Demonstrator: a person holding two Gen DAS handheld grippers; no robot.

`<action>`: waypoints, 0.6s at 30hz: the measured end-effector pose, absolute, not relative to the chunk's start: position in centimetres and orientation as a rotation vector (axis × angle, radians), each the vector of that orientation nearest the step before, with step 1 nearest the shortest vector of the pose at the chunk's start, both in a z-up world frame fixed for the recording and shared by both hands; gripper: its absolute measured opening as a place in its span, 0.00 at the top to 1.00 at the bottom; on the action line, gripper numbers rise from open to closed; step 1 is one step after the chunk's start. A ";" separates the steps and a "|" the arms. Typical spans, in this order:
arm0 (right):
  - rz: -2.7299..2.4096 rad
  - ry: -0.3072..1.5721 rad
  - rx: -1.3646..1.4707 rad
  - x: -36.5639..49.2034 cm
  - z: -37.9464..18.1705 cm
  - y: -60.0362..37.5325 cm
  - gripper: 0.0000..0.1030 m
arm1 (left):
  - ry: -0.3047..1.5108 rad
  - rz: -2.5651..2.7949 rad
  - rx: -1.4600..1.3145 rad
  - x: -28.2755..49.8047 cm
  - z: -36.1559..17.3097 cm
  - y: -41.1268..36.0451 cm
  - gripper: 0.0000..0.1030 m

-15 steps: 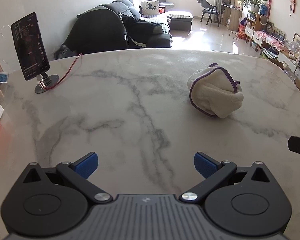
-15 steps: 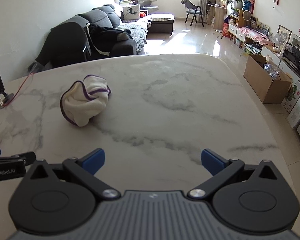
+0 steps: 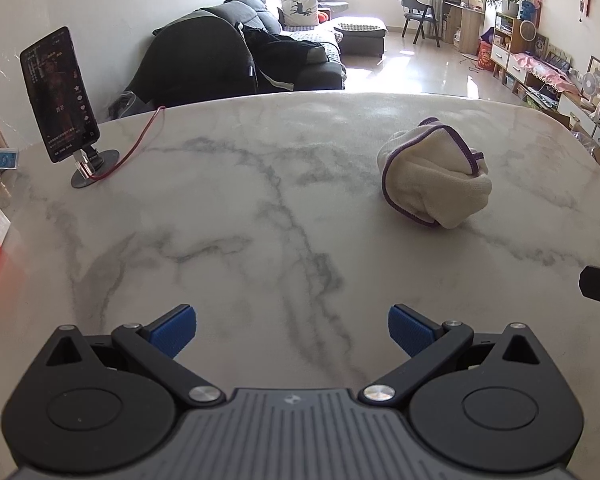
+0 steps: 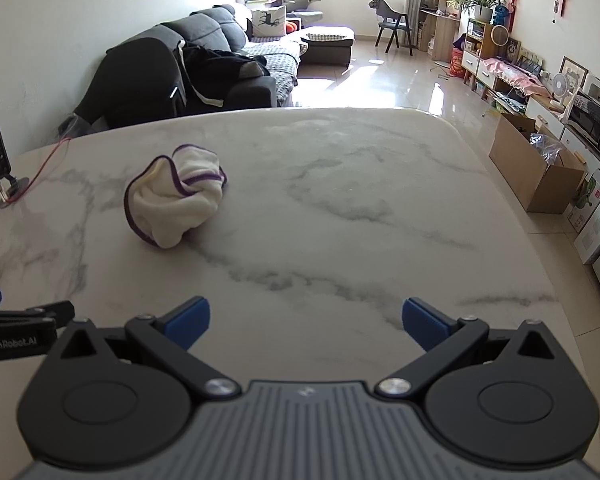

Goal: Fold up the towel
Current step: 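Move both grippers toward the crumpled white towel on the table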

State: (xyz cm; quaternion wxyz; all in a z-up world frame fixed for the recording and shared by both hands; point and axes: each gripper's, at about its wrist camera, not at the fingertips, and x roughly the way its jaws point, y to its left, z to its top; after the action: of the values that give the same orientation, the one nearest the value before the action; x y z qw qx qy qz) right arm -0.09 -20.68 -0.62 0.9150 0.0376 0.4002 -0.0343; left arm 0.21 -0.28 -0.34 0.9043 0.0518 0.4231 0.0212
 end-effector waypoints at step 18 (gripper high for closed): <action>-0.070 0.834 0.061 0.3 -0.7 -20.3 0.00 | 0.882 0.048 0.125 0.2 -0.8 -0.5 0.01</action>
State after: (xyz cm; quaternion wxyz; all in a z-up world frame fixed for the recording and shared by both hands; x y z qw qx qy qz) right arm 0.34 -20.28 -0.71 0.9132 0.0294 0.4051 -0.0337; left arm 0.18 -0.46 -0.75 0.9021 0.0605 0.4266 0.0230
